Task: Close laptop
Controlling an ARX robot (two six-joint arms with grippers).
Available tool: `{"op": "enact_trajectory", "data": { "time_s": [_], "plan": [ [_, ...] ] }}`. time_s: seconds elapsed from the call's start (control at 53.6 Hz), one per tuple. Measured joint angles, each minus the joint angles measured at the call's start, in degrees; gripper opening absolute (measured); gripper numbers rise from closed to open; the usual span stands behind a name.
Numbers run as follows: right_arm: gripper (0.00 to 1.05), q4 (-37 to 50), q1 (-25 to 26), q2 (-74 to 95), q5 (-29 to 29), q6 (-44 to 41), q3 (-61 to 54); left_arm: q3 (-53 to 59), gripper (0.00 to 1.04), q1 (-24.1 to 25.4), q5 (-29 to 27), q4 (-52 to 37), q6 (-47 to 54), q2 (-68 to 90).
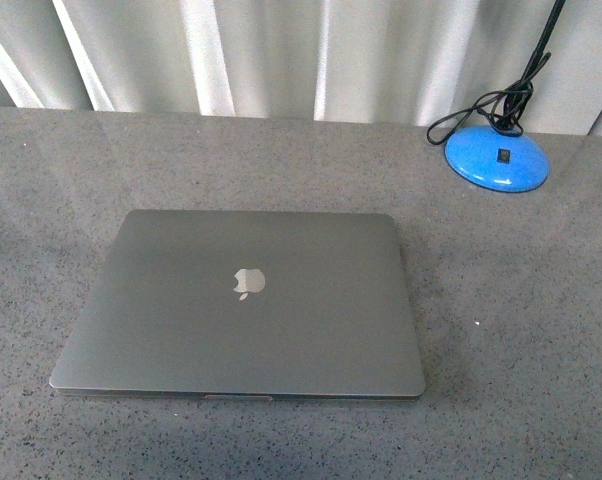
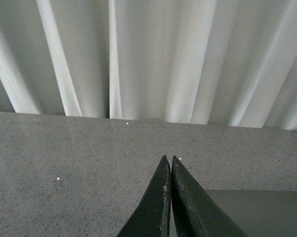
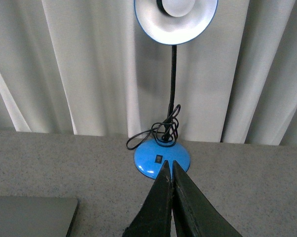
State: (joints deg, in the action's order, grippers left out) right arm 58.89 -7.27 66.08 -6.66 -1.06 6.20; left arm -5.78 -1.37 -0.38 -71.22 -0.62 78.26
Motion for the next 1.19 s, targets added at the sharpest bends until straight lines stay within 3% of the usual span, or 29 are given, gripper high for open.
{"op": "enact_trajectory", "data": {
  "time_s": [0.373,0.746,1.193],
  "plan": [
    [0.01,-13.7,7.0,-18.5,6.3,0.2,-4.3,3.4,0.04,1.2,0.2,22.0,0.2,-25.8],
    [0.01,-29.0,7.1,-35.9,6.7,0.3,-4.8,4.7,0.04,1.2,0.3,38.2,0.2,-44.7],
    [0.01,-40.8,7.1,-48.1,6.7,0.5,-4.8,4.7,0.04,1.2,0.2,50.8,0.2,-57.9]
  ]
}}
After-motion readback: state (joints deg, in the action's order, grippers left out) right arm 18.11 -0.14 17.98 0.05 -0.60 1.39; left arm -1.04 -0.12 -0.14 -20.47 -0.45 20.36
